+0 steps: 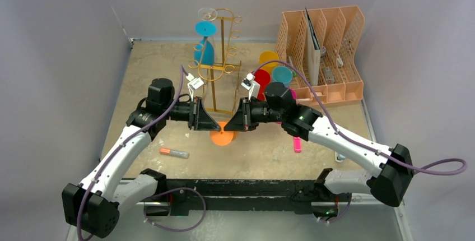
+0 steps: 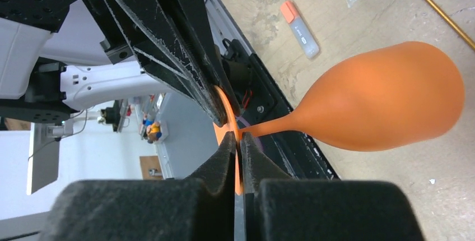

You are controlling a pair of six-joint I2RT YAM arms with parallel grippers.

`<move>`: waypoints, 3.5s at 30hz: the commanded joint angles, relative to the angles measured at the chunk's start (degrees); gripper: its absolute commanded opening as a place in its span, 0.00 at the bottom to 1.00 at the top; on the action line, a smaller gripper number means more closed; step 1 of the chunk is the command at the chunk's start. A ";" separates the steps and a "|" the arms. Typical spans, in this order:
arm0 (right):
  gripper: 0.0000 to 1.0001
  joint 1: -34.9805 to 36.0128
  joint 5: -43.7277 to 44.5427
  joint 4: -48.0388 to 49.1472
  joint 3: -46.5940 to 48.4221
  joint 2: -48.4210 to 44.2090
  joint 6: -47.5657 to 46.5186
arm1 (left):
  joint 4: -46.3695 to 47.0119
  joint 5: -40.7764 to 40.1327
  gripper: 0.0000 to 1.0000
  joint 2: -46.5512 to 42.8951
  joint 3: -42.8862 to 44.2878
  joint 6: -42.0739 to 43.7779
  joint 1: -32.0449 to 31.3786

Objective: Take the wine glass off the wine glass rack
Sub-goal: Place the wine glass at the center of the board.

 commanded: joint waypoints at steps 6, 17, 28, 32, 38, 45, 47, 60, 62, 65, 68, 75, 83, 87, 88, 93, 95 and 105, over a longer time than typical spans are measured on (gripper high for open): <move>0.00 0.37 5.30 7.03 -3.32 -5.74 1.63 | -5.61 0.35 0.38 5.08 4.42 0.42 -0.28; 0.00 0.41 13.33 17.84 -14.15 -13.65 4.68 | 6.44 -0.17 0.47 -0.50 -1.34 -11.00 -0.29; 0.00 0.45 9.68 22.45 -12.61 -9.76 5.81 | -5.98 -4.89 0.52 -8.22 -3.17 -2.44 -0.29; 0.00 0.42 3.82 22.95 -10.54 -8.00 4.77 | -4.42 -3.82 0.48 -11.44 -6.90 -4.96 -0.29; 0.00 0.45 -0.50 24.71 -9.27 -5.30 6.25 | 2.80 -7.26 0.32 -15.34 -7.91 -9.80 -0.29; 0.00 0.42 -2.33 26.03 -8.98 -4.86 6.45 | 7.76 -6.80 0.27 -16.10 -9.80 -14.20 -0.29; 0.00 0.46 -2.61 27.12 -9.21 -4.85 6.69 | 7.15 -7.03 0.22 -16.81 -9.80 -13.60 -0.29; 0.23 0.49 -2.64 25.97 -8.55 -4.37 7.62 | -0.17 -7.63 0.00 -14.51 -4.66 -5.30 -0.29; 0.34 0.50 -2.34 25.65 -8.29 -4.64 7.59 | -0.48 -6.46 0.00 -14.95 -4.84 -3.48 -0.29; 0.46 0.57 -2.74 21.52 -5.83 -5.90 6.66 | -1.10 -4.58 0.00 -16.55 -5.84 -1.37 -0.29; 0.52 0.50 -1.04 11.32 -1.57 -8.65 1.91 | -3.14 -2.85 0.00 -18.35 -6.43 3.30 -0.29; 0.59 0.49 19.13 -6.98 -0.73 -17.79 -6.06 | 2.62 3.07 0.00 -24.43 -9.35 7.48 -0.29; 0.65 0.09 34.62 -22.03 0.91 -18.58 -4.76 | 1.97 8.80 0.00 -25.50 -7.44 20.07 -0.29; 0.65 -2.43 27.93 -19.00 0.33 -18.04 -3.67 | 4.69 10.76 0.00 -23.13 -7.49 23.16 -0.29; 0.64 -3.93 23.97 -18.29 0.41 -17.77 -3.08 | 5.85 12.62 0.00 -22.56 -7.69 24.48 -0.29; 0.62 -11.91 7.95 -16.64 2.16 -15.36 -1.05 | 7.33 21.14 0.00 -21.81 -7.91 33.92 -0.29; 0.62 -14.14 2.32 -14.72 2.48 -14.82 -1.08 | 6.55 21.26 0.00 -21.20 -7.90 36.33 -0.29; 0.61 -18.99 -6.05 -10.65 3.37 -14.03 -2.50 | -20.29 21.93 0.00 -15.74 -1.69 63.53 -0.29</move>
